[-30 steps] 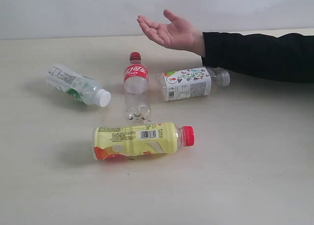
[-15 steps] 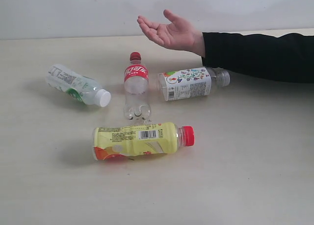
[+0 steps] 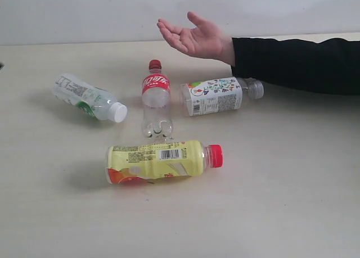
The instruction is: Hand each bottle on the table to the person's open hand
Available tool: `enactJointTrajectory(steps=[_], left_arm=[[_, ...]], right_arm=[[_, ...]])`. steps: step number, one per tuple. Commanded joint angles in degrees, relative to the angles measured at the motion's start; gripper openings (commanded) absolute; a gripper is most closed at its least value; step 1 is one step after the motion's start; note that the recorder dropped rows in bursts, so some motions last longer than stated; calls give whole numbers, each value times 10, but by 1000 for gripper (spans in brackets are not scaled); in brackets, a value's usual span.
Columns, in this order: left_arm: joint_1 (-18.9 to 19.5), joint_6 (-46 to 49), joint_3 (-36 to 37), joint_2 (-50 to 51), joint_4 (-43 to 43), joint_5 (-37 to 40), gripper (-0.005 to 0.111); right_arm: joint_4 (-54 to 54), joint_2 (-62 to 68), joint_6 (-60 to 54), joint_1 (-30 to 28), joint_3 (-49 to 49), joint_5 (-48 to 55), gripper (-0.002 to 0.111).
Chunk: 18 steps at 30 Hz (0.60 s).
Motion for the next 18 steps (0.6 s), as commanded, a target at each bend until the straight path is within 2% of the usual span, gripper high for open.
enactJointTrajectory(steps=[1,3,6,9,11,12,14,16,18], left_arm=[[-37,185,-19,8,-97,108,0],[-56,246,-46,8,-211,73,0],[-81,423,-108,11,-500,30,0],[-107,675,-160,16,-793,90,0],[-127,804,-181,22,-898,156,0],[-139,852,-189,26,-930,186,1],[-166,883,-196,32,-951,209,7],[-192,883,-199,39,-939,209,21],[-218,882,-199,50,-915,208,43]], right_arm=[[-3,-4,0,-2,3,-2,0],[-3,-4,0,-2,3,-2,0],[-3,-4,0,-2,3,-2,0],[-3,-4,0,-2,3,-2,0],[-3,-4,0,-2,3,-2,0],[-3,-4,0,-2,3,-2,0],[-3,-4,0,-2,3,-2,0],[-3,-4,0,-2,3,-2,0],[-3,-4,0,-2,3,-2,0]])
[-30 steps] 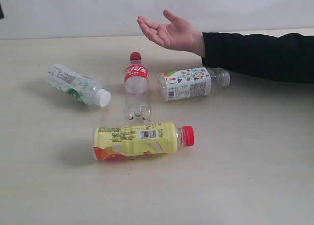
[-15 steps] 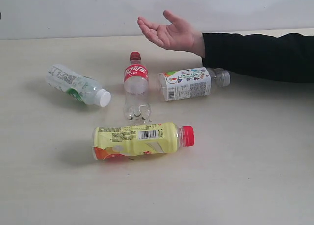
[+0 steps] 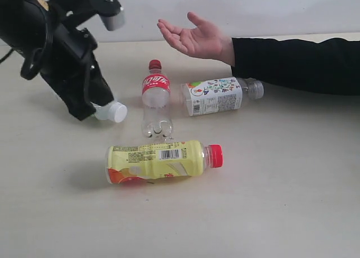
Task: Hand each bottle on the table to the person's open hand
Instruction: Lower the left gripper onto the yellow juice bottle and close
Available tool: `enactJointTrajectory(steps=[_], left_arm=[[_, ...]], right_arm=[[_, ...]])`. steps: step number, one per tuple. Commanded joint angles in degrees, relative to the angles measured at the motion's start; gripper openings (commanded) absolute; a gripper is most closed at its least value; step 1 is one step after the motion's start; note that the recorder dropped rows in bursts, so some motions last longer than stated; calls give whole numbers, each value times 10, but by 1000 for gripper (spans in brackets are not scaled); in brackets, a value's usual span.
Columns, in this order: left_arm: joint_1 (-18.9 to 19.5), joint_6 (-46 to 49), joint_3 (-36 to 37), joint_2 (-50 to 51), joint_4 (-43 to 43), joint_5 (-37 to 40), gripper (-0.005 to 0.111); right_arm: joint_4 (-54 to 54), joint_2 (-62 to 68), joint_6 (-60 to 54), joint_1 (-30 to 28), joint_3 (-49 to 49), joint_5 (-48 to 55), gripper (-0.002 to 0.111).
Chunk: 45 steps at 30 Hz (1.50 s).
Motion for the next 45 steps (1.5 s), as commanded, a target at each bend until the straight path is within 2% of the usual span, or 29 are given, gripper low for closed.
enactJointTrajectory(steps=[1,2,3,4,5,9,18,45], left_arm=[[-53,25,-7,22,14,12,53],[-64,23,-7,31,22,12,68],[-71,23,-7,38,23,11,76],[-77,22,-7,46,24,5,82],[-83,17,-7,56,24,-3,82],[-91,7,-7,94,25,-14,76],[-91,-8,-7,157,81,-42,79],[-91,-8,-7,237,85,-84,79]], right_arm=[[-3,-4,0,-2,3,-2,0],[-3,-4,0,-2,3,-2,0],[-3,-4,0,-2,3,-2,0],[-3,-4,0,-2,3,-2,0],[-3,-4,0,-2,3,-2,0],[-3,-4,0,-2,3,-2,0],[-3,-4,0,-2,3,-2,0],[-2,-4,0,-2,3,-2,0]])
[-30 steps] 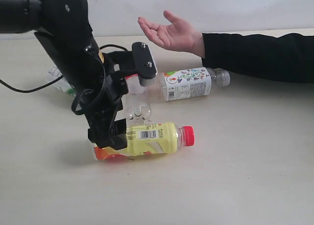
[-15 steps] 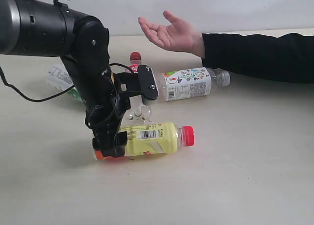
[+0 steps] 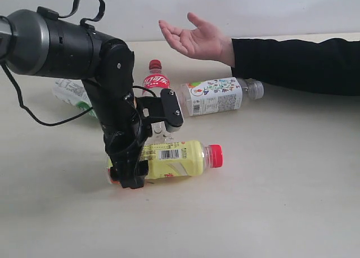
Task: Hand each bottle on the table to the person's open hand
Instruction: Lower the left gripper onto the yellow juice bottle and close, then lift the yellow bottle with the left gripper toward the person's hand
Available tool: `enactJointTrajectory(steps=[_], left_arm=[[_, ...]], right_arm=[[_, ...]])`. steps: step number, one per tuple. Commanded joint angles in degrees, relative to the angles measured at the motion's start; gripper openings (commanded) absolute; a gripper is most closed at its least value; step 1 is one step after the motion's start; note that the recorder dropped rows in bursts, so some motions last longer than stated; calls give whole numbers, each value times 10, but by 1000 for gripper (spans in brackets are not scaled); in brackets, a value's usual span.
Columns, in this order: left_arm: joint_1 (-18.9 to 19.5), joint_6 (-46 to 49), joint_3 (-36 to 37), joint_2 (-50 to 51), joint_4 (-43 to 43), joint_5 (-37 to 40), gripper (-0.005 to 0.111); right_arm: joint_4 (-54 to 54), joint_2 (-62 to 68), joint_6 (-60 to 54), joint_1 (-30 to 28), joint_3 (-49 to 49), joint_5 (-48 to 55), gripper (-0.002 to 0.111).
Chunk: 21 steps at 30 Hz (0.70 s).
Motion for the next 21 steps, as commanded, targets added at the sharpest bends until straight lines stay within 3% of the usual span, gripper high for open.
enactJointTrajectory(steps=[1,21], left_arm=[[-3,-4,-3,1,0,-26,78],[-3,-6,-3,19,-3,-23,75]], right_arm=[[-2,-4,0,-2,3,-2,0],[-3,-4,0,-2,3,-2,0]])
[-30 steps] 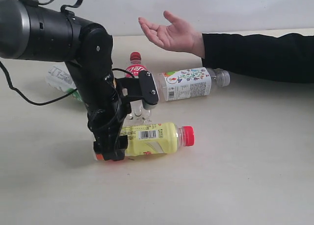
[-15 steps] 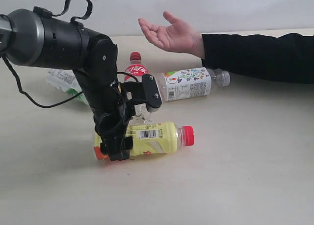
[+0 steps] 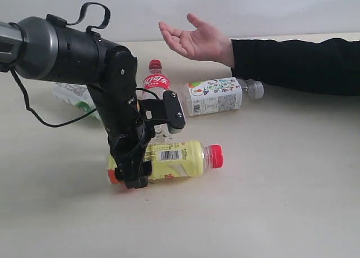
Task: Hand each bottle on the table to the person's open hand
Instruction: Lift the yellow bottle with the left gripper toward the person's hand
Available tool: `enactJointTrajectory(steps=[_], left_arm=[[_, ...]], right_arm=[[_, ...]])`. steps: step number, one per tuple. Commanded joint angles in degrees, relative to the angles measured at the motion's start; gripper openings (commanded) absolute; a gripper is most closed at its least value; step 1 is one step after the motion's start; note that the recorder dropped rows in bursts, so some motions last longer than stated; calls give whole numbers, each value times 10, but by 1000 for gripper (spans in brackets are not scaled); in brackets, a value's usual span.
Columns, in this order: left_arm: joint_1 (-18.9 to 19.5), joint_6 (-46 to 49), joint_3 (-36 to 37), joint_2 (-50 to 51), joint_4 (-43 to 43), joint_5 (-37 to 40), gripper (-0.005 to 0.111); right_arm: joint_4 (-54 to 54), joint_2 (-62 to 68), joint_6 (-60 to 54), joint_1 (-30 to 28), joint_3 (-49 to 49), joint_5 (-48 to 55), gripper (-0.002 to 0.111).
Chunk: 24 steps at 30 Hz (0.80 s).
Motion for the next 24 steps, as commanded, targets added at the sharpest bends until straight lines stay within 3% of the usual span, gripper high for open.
enactJointTrajectory(steps=[1,3,5,6,7,13,14,17,21,24], left_arm=[[-3,-6,-3,3,-3,4,71],[-3,-6,-3,3,-3,7,52],[-3,-6,-3,3,-3,20,20],[-3,-6,-3,3,-3,23,15],[-3,-5,-3,3,-3,32,0],[-5,4,-3,-1,-3,96,0],[-13,21,-3,-5,-3,143,0],[-34,51,-4,-22,-3,189,0],[-62,54,-39,-54,-3,218,0],[-80,3,-80,-81,-3,218,0]], right_arm=[[-3,-4,0,-2,3,-2,0],[-3,-4,0,-2,3,-2,0],[-3,-4,0,-2,3,-2,0],[-3,-4,0,-2,3,-2,0],[-3,-4,0,-2,3,-2,0],[-3,-4,0,-2,3,-2,0],[-3,-4,0,-2,3,-2,0],[-3,-4,0,-2,3,-2,0],[-3,-4,0,-2,3,-2,0],[-3,-4,0,-2,3,-2,0]])
